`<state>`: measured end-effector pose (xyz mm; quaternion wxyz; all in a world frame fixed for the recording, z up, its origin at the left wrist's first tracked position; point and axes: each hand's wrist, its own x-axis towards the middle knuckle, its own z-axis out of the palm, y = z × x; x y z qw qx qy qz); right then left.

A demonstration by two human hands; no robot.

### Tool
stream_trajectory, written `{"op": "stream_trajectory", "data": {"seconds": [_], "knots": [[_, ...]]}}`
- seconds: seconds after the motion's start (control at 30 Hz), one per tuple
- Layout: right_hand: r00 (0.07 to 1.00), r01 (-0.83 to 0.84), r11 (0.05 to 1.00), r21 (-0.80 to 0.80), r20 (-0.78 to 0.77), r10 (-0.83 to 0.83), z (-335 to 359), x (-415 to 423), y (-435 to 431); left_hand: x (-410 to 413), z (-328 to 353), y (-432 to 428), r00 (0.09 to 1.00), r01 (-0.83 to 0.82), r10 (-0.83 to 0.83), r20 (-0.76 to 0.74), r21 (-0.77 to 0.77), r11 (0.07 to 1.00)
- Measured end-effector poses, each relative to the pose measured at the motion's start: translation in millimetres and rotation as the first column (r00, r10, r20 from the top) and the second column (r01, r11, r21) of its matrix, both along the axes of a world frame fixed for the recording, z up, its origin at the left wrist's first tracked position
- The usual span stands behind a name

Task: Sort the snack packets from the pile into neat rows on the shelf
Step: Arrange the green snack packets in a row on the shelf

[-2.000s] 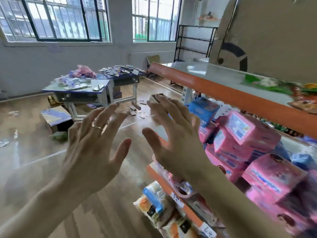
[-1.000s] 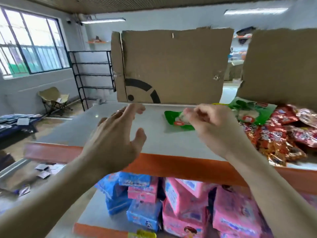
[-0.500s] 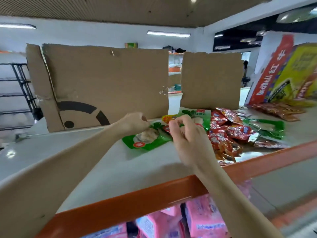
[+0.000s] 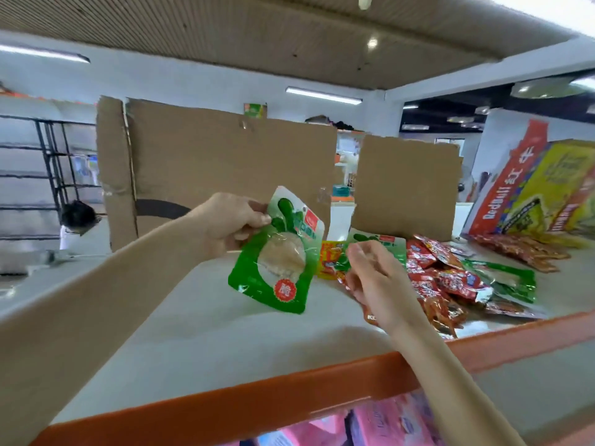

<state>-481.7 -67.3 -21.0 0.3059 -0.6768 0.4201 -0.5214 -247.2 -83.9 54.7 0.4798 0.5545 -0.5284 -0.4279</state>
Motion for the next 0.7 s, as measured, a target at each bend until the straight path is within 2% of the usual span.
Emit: {"op": "stream_trajectory", "data": {"seconds": [0.1, 0.2, 0.3, 0.37, 0.47, 0.53, 0.7], "knots": [[0.996, -0.074, 0.997, 0.03, -0.041, 0.076, 8, 18, -7, 14, 7, 25, 0.989, -0.043, 0.029, -0.148, -0.092, 0.995], [0.953, -0.212, 0.976, 0.053, -0.21, 0.218, 29, 47, -8, 27, 8, 43, 0.967, -0.027, -0.029, -0.251, -0.219, 0.975], [0.919, -0.297, 0.953, -0.059, -0.29, 0.268, 49, 72, -11, 45, 12, 56, 0.928, -0.021, -0.093, -0.36, -0.3, 0.954], [0.91, -0.365, 0.924, -0.116, -0.253, 0.328, 58, 84, -16, 60, 10, 57, 0.914, -0.088, -0.06, -0.402, -0.339, 0.937], [0.853, -0.514, 0.85, -0.119, -0.174, 0.492, 64, 103, -26, 73, -4, 57, 0.905, -0.206, 0.03, -0.424, -0.375, 0.904], [0.824, -0.561, 0.821, -0.107, -0.167, 0.541, 60, 111, -35, 78, -13, 56, 0.892, -0.263, 0.074, -0.447, -0.378, 0.887], [0.822, -0.564, 0.816, -0.125, -0.169, 0.543, 46, 105, -50, 85, -27, 52, 0.967, -0.196, 0.102, -0.235, -0.418, 0.887]]}}
